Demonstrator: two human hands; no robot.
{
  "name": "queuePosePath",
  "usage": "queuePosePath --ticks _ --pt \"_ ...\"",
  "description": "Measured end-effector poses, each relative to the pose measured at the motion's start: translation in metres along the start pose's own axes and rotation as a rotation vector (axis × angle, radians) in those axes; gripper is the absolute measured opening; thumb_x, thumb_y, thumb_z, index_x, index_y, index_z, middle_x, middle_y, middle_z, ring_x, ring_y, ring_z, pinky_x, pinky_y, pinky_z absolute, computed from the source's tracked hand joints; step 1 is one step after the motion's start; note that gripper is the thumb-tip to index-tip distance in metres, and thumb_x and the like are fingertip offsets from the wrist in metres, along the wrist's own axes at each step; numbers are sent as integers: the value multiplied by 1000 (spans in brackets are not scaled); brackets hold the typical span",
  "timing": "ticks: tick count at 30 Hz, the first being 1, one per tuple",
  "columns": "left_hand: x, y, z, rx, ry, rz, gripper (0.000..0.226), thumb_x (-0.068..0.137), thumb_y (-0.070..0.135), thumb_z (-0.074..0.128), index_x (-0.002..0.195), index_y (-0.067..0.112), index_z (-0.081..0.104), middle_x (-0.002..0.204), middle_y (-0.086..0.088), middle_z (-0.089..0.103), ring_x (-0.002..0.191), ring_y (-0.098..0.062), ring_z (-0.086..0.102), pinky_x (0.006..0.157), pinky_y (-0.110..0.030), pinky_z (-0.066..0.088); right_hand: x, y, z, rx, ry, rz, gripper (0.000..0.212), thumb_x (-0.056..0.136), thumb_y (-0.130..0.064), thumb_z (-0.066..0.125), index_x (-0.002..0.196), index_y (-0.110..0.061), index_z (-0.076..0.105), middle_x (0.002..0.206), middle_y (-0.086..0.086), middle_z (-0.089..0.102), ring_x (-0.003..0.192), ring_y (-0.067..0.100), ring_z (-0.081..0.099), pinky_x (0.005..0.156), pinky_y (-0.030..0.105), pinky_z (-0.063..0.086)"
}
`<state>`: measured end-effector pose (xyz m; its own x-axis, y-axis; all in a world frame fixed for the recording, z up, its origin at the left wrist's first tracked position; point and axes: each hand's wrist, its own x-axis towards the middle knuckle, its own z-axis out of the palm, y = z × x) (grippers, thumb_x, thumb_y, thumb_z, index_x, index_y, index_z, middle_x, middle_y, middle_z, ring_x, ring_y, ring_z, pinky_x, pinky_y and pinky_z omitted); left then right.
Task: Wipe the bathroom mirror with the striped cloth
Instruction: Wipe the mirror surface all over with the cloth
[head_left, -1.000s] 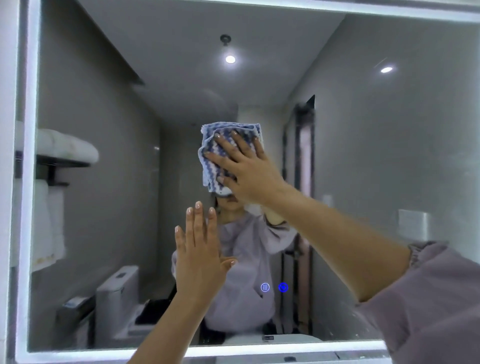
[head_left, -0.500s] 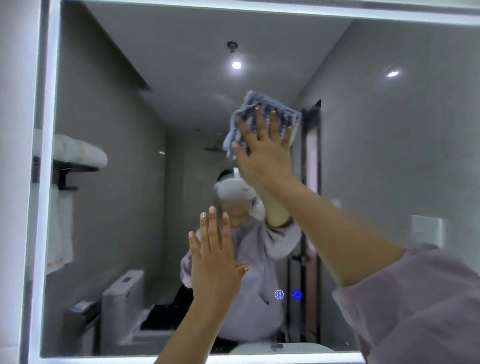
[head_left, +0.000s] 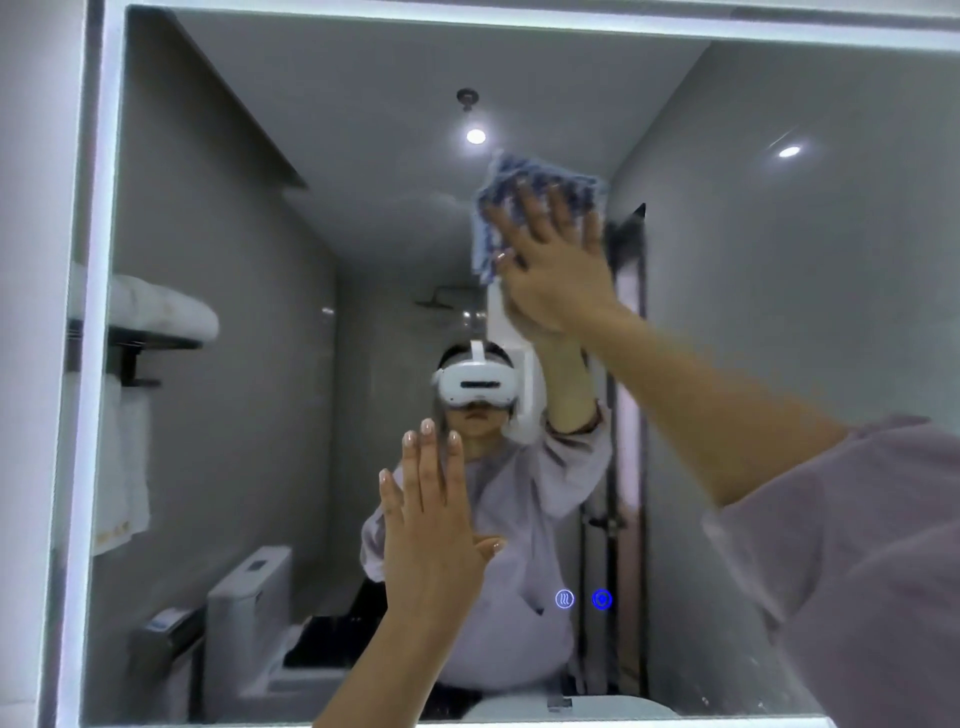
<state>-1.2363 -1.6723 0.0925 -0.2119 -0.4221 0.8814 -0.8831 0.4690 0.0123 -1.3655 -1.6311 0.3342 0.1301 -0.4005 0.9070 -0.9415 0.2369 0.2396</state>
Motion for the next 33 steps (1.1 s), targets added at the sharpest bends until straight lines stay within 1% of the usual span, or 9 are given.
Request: queuePosePath --ticks 6,10,13,17,20,24,28,31,33 --pt "0 0 1 -16 -25 -4 125 52 64 73 146 3 19 155 -22 11 143 -38 12 110 -57 22 5 -8 -3 162 51 257 69 97 -60 16 151 -29 -14 159 2 -20 144 28 -23 112 51 -21" --pt "0 -1 5 -1 -4 5 125 53 65 72 146 3 19 155 -22 9 143 -38 11 111 -56 17 -1 -63 9 91 73 13 79 92 -68 20 152 -26 -9 160 5 -18 145 30 -20 115 52 -15" --pt "0 -3 6 27 13 17 123 58 68 67 147 2 14 156 -23 4 143 -39 9 110 -56 25 -8 -98 19 1 36 -190 70 95 -63 23 153 -31 1 161 2 -8 147 29 -13 114 53 -15" --pt "0 -4 5 29 17 12 122 60 69 65 148 4 9 156 -21 0 143 -36 3 110 -56 26 -7 -83 22 -46 34 -285 56 100 -51 21 152 -36 7 162 -4 -1 148 25 -8 115 50 -14" --pt "1 -3 4 -34 16 -2 125 55 64 72 148 5 12 157 -19 2 144 -34 5 110 -57 26 -14 -44 21 -50 50 -239 56 100 -52 19 152 -38 4 162 -4 -3 148 23 -9 117 48 -12" --pt "0 -2 3 -63 19 6 124 55 62 73 148 5 14 156 -20 6 143 -36 8 108 -59 27 -30 23 15 -42 68 9 59 99 -55 13 152 -36 -4 161 -2 -10 147 23 -14 117 49 -11" --pt "0 -2 1 -65 17 5 123 55 60 73 148 5 15 156 -20 7 143 -36 9 108 -59 26 -31 31 8 38 28 130 59 99 -53 17 151 -37 -6 161 0 -11 146 27 -16 116 52 -13" --pt "0 -1 1 -64 20 7 122 56 60 73 148 5 14 156 -20 6 143 -36 9 109 -59 24 -45 14 23 -41 64 30 60 98 -55 18 152 -35 -1 161 5 -6 147 32 -11 116 55 -9" --pt "0 -2 1 -68 31 11 122 55 59 73 148 4 15 156 -21 8 143 -37 10 109 -59 23 -68 3 35 -92 124 -135 59 98 -54 23 152 -31 17 160 9 11 147 36 4 115 55 -1"
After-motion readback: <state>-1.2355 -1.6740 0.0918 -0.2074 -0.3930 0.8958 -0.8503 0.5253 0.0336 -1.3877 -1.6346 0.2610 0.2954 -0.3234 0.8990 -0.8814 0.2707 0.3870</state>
